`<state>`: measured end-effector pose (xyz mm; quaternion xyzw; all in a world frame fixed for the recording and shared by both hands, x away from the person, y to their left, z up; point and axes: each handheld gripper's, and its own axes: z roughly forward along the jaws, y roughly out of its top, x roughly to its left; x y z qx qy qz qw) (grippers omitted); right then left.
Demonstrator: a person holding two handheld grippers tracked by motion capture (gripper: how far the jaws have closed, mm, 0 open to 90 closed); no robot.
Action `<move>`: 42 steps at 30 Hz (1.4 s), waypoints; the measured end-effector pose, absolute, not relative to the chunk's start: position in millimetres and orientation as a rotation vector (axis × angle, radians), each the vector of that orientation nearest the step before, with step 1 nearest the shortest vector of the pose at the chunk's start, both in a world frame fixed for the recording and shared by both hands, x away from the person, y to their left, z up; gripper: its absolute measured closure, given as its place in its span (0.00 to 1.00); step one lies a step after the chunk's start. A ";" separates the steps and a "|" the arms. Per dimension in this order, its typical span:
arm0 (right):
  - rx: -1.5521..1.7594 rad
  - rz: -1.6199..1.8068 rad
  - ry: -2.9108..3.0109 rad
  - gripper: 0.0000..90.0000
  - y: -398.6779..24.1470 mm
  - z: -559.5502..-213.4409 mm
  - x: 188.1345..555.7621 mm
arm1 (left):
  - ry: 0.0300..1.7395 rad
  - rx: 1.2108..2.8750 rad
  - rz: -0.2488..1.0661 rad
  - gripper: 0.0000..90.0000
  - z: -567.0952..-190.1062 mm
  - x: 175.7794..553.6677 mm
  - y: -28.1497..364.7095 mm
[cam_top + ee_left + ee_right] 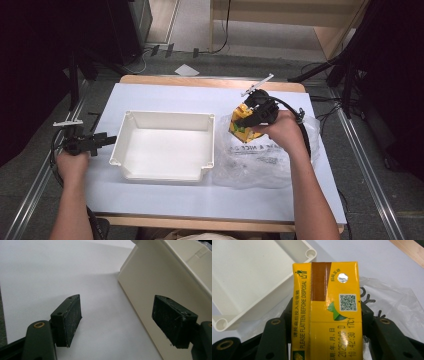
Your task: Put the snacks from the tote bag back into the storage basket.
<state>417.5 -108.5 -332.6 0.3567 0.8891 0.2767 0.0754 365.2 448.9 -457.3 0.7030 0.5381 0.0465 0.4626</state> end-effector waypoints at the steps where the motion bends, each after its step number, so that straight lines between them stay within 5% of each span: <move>1: 1.067 0.830 2.667 0.58 -108.2 -332.3 417.3 | 1.321 1.731 0.116 0.28 -457.3 365.4 448.8; 42: 0.942 0.838 2.751 0.58 -64.2 -301.6 427.0 | 1.315 1.721 0.110 0.28 -457.0 365.4 448.5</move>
